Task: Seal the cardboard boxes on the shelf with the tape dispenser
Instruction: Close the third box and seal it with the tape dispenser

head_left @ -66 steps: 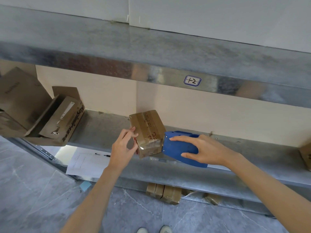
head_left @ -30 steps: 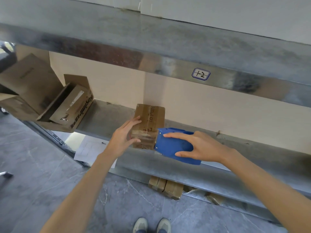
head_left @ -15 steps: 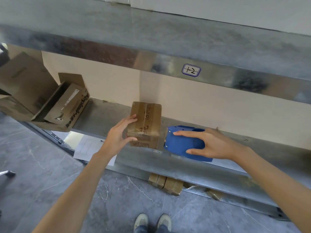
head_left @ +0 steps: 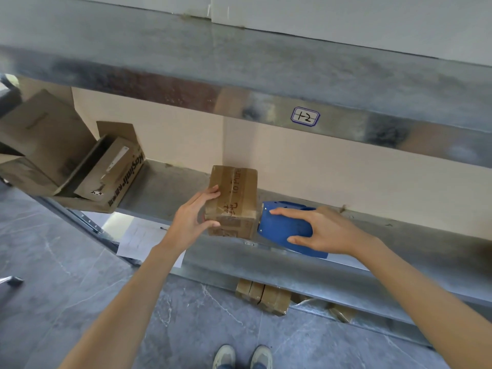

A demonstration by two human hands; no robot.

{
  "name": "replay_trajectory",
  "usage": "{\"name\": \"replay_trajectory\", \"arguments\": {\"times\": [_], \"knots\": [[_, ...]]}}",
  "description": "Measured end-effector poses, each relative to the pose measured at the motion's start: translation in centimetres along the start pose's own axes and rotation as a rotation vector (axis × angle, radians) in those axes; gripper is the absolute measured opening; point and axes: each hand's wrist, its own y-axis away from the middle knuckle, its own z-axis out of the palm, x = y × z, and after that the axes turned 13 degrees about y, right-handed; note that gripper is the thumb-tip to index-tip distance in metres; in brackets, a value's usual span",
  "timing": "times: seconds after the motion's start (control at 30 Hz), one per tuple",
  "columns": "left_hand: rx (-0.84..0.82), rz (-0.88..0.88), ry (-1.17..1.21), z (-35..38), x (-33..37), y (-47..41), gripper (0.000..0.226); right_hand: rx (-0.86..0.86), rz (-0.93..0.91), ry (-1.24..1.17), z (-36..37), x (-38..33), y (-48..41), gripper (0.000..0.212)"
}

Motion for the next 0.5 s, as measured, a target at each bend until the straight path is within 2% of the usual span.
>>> {"name": "replay_trajectory", "arguments": {"times": [0.5], "knots": [[0.043, 0.018, 0.066, 0.6, -0.1, 0.1, 0.071, 0.074, 0.069, 0.260, -0.5, -3.4, -1.1, 0.064]]}}
